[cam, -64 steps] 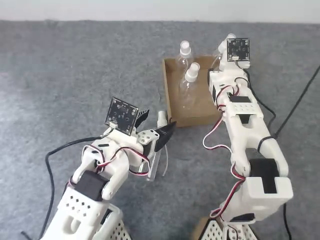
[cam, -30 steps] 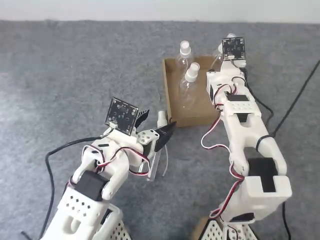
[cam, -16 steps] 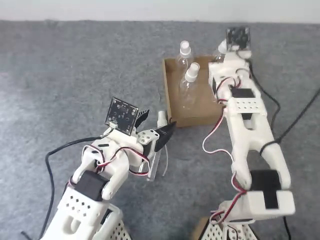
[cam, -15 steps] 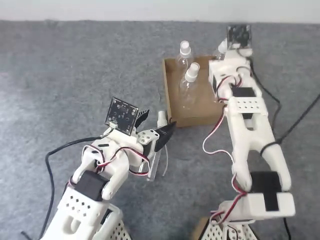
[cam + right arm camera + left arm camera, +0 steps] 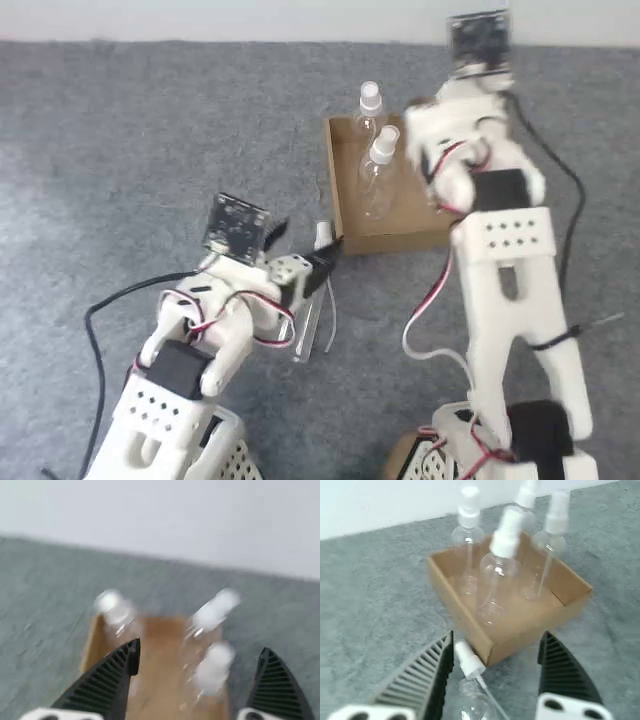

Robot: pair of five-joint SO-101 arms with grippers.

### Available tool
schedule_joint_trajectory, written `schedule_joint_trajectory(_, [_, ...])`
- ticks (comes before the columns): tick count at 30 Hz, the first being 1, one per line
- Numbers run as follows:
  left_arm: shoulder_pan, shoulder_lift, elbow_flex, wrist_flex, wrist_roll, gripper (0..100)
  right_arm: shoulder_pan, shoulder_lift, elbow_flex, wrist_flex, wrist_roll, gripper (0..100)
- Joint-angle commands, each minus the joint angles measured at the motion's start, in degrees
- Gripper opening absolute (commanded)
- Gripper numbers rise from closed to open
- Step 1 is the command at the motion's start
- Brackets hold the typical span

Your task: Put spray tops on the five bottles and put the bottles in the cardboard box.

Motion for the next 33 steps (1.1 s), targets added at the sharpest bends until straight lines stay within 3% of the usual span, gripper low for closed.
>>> schedule_joint_trajectory(1, [-6.9, 0.5, -4.4, 1.0, -4.7, 26, -9.2, -6.4, -3.3, 16.2, 0.4, 31.1])
schedule_joint_trajectory(4, [-19.5, 0.6, -4.5, 4.7, -11.8, 26, -15.3, -7.6, -3.4, 26.0, -0.5, 31.1])
schedule_joint_trajectory(6, [-30.3, 0.6, -4.5, 5.3, -15.6, 26, -20.0, -7.5, -3.2, 29.7, -5.5, 31.1])
schedule_joint_trajectory(9, [-42.5, 0.7, -4.0, 5.5, -22.2, 26, -26.3, -5.8, -1.1, 29.0, -14.6, 31.0])
schedule_joint_trajectory(12, [-49.8, 0.7, -2.2, 5.0, -29.1, 26, -31.5, -2.7, 1.9, 24.4, -19.3, 31.1])
schedule_joint_trajectory(20, [-60.1, 0.7, 0.0, -1.8, -36.3, 26, -37.0, 9.1, 3.3, 20.6, -20.0, 31.4])
schedule_joint_trajectory(33, [-60.8, 0.6, 0.0, 0.8, -37.0, 26, -36.9, 26.3, 3.3, 17.6, -20.0, 31.0])
